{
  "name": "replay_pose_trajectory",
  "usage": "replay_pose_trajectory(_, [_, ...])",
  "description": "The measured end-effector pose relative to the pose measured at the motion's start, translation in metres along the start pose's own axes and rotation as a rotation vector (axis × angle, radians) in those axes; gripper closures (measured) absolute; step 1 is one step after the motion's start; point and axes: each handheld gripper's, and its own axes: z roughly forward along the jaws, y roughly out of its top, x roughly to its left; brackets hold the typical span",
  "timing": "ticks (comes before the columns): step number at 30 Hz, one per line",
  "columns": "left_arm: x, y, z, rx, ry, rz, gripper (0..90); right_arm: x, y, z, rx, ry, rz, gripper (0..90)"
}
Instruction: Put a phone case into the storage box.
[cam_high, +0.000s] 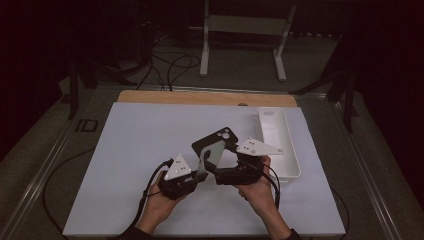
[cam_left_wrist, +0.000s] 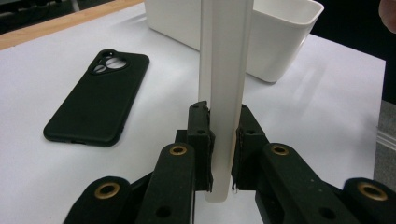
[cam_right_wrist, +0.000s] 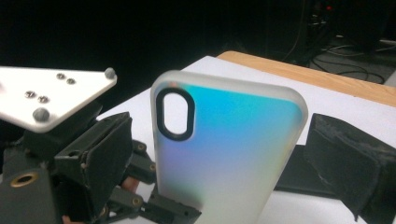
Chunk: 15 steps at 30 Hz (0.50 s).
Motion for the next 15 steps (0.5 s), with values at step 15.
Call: replay_pose_trajectory(15, [-0.0053,-0.0003,0.0051,-0.003,0.008,-0.007,80.7,0.0079,-0.0025,0.0097,-0.014,-0.089,0.031,13.5])
